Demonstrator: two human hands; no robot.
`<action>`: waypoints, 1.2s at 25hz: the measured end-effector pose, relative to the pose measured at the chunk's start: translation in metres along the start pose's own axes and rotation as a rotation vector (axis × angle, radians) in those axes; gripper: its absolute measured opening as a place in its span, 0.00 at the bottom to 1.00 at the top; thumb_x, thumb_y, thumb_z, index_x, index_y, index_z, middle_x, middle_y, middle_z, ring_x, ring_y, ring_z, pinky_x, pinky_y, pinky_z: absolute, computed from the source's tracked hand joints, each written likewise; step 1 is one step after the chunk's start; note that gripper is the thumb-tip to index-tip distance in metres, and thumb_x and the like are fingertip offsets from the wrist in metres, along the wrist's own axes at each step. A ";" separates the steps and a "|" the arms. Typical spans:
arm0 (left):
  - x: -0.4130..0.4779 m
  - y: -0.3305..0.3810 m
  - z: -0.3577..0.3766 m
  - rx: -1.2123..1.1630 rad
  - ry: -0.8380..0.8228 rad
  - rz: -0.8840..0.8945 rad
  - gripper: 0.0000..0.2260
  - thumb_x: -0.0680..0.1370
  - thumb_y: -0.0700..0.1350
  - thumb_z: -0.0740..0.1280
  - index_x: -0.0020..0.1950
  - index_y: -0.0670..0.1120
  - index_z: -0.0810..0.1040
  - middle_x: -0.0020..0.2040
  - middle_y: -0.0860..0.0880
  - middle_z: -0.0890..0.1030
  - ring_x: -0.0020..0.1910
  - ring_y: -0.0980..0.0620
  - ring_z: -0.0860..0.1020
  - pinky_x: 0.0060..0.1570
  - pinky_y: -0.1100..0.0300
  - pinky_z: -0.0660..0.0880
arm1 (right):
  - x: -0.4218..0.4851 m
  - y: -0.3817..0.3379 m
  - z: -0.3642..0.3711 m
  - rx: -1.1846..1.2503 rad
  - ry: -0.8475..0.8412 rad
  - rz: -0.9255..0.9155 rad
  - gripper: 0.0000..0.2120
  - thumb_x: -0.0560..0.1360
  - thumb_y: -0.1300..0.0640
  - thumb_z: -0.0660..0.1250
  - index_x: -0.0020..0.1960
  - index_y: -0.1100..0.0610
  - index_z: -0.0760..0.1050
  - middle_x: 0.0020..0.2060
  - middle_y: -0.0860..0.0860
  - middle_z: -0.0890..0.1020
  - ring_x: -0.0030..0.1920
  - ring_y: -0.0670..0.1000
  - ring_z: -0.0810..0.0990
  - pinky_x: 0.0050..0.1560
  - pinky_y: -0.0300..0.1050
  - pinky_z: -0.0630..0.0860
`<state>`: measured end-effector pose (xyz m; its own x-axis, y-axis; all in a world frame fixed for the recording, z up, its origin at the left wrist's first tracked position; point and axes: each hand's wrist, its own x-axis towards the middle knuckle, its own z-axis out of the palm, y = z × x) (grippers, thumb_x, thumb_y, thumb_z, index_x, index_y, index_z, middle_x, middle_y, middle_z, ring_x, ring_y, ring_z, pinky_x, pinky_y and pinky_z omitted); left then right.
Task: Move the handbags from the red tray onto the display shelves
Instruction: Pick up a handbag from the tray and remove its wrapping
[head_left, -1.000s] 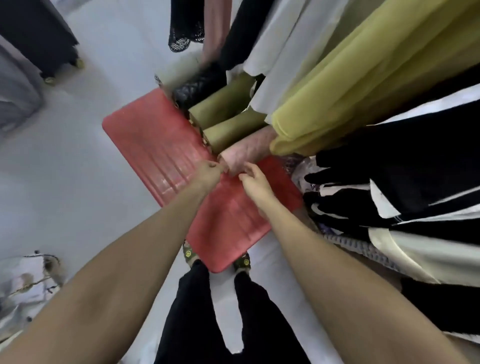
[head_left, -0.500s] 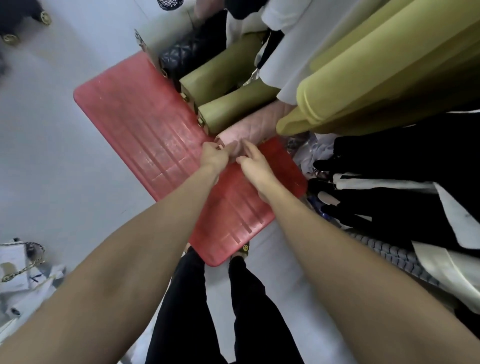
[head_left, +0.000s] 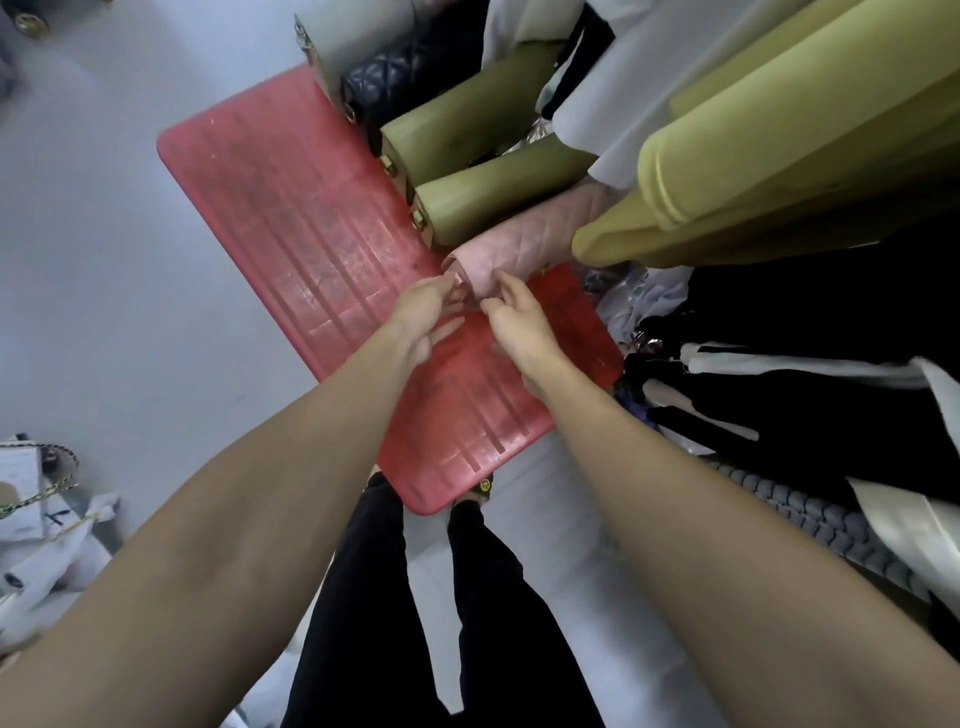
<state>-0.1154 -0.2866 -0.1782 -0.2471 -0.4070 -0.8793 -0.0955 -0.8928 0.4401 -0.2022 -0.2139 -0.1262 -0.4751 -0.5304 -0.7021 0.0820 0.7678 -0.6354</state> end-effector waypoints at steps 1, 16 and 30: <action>-0.002 0.002 -0.001 -0.018 0.024 -0.003 0.08 0.84 0.46 0.62 0.46 0.50 0.76 0.42 0.53 0.77 0.42 0.58 0.77 0.41 0.62 0.77 | -0.002 -0.001 0.000 0.011 0.023 0.001 0.25 0.81 0.64 0.59 0.77 0.56 0.66 0.74 0.53 0.73 0.73 0.51 0.72 0.75 0.52 0.68; -0.035 0.012 -0.144 -0.015 0.505 0.313 0.14 0.80 0.52 0.67 0.57 0.48 0.65 0.52 0.51 0.73 0.47 0.56 0.75 0.45 0.64 0.72 | -0.024 -0.013 0.067 -0.133 -0.014 0.017 0.21 0.79 0.58 0.64 0.71 0.53 0.69 0.68 0.56 0.73 0.65 0.55 0.76 0.69 0.49 0.71; -0.004 0.024 -0.167 0.105 0.325 0.326 0.24 0.82 0.62 0.60 0.73 0.49 0.69 0.67 0.55 0.74 0.67 0.57 0.71 0.65 0.63 0.67 | 0.014 -0.026 0.083 0.100 0.077 0.137 0.28 0.80 0.44 0.67 0.73 0.55 0.64 0.60 0.51 0.76 0.58 0.49 0.76 0.59 0.40 0.70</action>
<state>0.0445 -0.3386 -0.1946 0.0327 -0.7174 -0.6959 -0.1641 -0.6907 0.7043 -0.1383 -0.2713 -0.1464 -0.5191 -0.3912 -0.7599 0.2351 0.7895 -0.5670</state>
